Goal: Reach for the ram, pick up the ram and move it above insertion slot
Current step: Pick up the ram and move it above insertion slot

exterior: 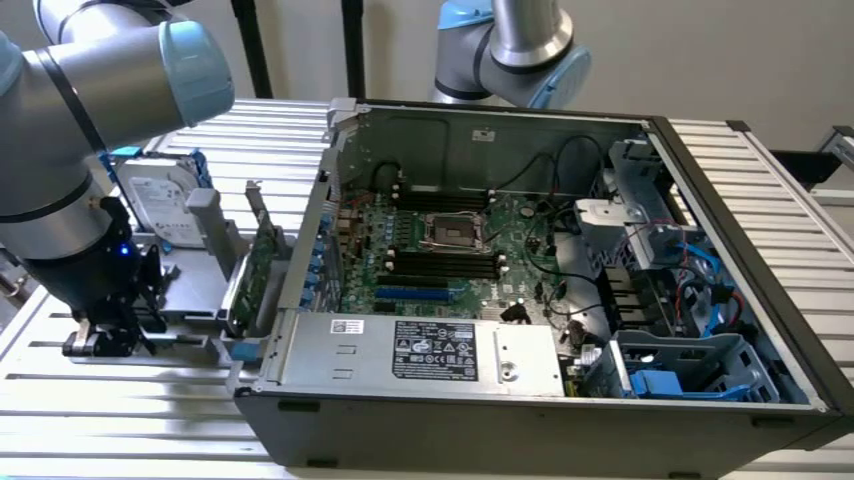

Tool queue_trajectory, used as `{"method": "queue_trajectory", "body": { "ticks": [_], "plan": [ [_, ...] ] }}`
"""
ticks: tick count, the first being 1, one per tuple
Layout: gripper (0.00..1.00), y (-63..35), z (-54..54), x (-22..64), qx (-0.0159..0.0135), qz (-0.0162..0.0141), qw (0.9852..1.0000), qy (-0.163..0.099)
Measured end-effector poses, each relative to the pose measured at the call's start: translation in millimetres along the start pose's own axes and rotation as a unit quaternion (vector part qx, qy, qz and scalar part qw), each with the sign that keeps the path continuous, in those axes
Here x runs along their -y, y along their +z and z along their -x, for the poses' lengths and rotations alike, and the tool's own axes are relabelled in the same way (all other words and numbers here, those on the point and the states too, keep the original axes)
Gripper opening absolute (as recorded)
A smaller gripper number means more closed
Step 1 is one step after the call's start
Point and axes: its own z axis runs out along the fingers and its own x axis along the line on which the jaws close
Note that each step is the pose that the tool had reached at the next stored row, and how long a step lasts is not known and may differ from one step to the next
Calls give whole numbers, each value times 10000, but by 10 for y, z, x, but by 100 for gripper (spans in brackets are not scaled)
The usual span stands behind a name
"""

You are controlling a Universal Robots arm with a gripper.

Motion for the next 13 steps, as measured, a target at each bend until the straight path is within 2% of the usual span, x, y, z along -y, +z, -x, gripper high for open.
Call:
{"method": "queue_trajectory", "body": {
  "ticks": [4,6,7,8,13],
  "plan": [
    [34,6,0,-6,0,10,10000,-16],
    [22,6,0,-7,-1,16,10000,-17],
    [22,6,0,-7,-1,17,10000,-17],
    [16,6,0,-7,-1,18,10000,-17],
    [13,7,0,-7,0,17,10000,-17]
  ]
}}
